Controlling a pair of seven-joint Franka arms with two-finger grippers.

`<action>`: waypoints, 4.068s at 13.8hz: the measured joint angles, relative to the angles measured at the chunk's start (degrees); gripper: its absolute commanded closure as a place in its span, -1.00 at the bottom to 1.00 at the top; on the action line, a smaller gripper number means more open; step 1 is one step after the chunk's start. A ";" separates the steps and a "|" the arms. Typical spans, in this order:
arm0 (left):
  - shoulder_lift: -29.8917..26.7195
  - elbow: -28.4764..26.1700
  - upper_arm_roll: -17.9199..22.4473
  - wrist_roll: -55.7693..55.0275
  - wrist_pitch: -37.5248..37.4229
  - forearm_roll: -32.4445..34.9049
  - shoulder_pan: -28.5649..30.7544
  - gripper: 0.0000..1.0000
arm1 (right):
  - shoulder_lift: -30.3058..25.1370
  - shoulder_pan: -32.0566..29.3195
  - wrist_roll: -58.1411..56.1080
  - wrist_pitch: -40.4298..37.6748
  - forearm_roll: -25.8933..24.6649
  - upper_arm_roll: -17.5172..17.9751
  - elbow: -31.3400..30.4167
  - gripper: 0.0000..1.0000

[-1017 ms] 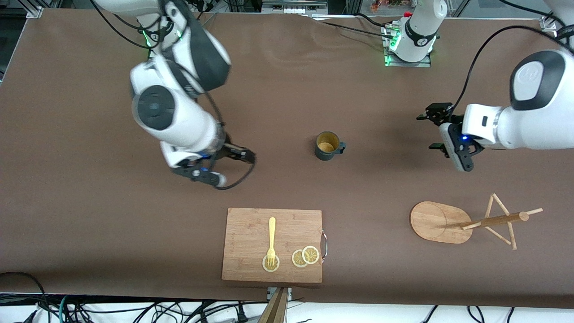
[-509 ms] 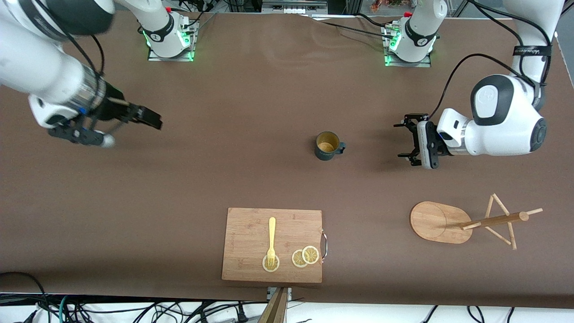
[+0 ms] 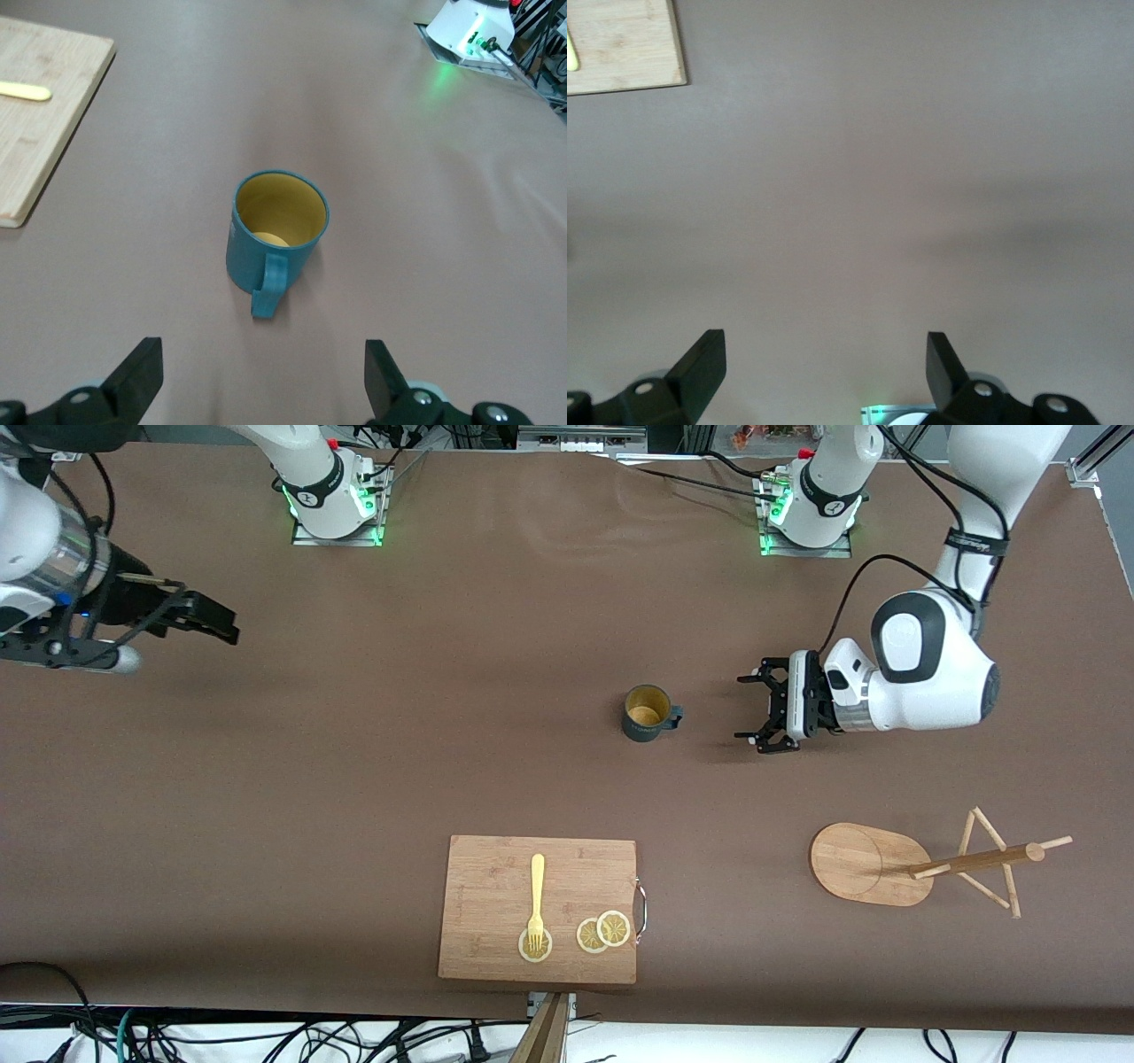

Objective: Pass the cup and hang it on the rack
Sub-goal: 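Release the mug and withdraw the right gripper while the left gripper approaches, then grasp the teal mug handle with the left gripper, then lift the mug with the left gripper and carry it toward the rack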

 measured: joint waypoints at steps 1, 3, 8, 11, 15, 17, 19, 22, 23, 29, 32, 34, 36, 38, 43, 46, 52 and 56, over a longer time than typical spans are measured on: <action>0.03 -2.42 -0.68 3.79 3.39 -2.84 0.00 -1.00 | -0.18 -2.00 -2.35 -0.35 -0.16 0.27 0.00 -1.00; 0.09 -5.85 -3.16 10.32 9.05 -9.85 -0.09 -1.00 | -0.22 -9.53 -6.70 -0.65 -0.18 5.03 -0.08 -1.00; 4.18 -9.25 -5.39 31.39 13.72 -28.35 -1.08 -1.00 | -0.21 -21.05 -7.86 -0.75 -1.46 17.51 -0.71 -1.00; 7.64 -8.99 -5.41 37.51 13.56 -34.34 -1.07 -0.98 | 0.00 -21.05 -7.86 -0.69 -2.30 18.10 -0.87 -1.00; 8.97 -8.63 -5.45 37.80 11.25 -38.28 -1.08 -0.90 | 0.39 -21.02 -7.86 -0.53 -3.19 18.37 -0.78 -1.00; 9.81 -8.20 -5.61 38.03 10.58 -40.34 -1.40 0.12 | 0.68 -20.50 -7.86 -0.53 -5.89 18.87 0.43 -1.00; 10.38 -7.51 -5.81 38.03 10.40 -40.52 -1.60 0.60 | 0.67 -20.21 -7.77 -0.59 -6.76 18.95 2.47 -1.00; 11.37 -6.56 -5.83 38.02 8.39 -40.58 -1.66 1.00 | 0.68 -20.20 -7.77 -1.00 -6.76 18.90 3.37 -1.00; 12.23 -6.10 -5.78 38.03 7.34 -40.58 -1.63 1.00 | 0.69 -20.11 -7.77 -1.06 -6.76 18.96 3.37 -1.00; 13.43 -2.62 -5.32 37.18 5.94 -40.57 0.39 1.00 | 0.70 -20.12 -7.76 -2.89 -6.76 18.68 3.37 -1.00; 11.58 -0.46 -5.25 28.84 5.82 -34.71 0.96 1.00 | 0.71 -20.13 -7.76 -3.35 -6.76 18.57 3.37 -1.00; 9.78 1.56 -5.00 19.16 5.83 -27.22 1.10 1.00 | 0.71 -20.13 -7.76 -3.37 -6.76 18.57 3.37 -1.00; 8.43 3.58 -4.73 9.21 5.83 -18.97 2.14 1.00 | 0.72 -20.13 -7.76 -3.37 -6.76 18.57 3.37 -1.00; 7.92 5.76 -4.45 -0.33 5.74 -10.17 4.01 1.00 | 0.72 -20.13 -7.76 -3.37 -6.76 18.57 3.37 -1.00; 6.21 11.42 -4.04 -20.13 -1.98 7.24 11.47 1.00 | 0.73 -20.12 -7.76 -3.39 -5.79 18.58 3.37 -1.00; 2.20 11.81 -3.85 -32.53 -8.39 13.27 14.79 1.00 | 0.74 -20.12 -7.76 -3.41 -5.75 18.58 3.37 -1.00; -8.35 12.29 -3.91 -67.54 -17.57 28.71 17.49 1.00 | 0.74 -20.12 -7.76 -3.42 -5.75 18.58 3.39 -1.00; -9.90 17.39 -4.08 -91.61 -24.26 31.84 17.48 1.00 | 0.74 -20.12 -7.76 -3.42 -5.74 18.58 3.39 -1.00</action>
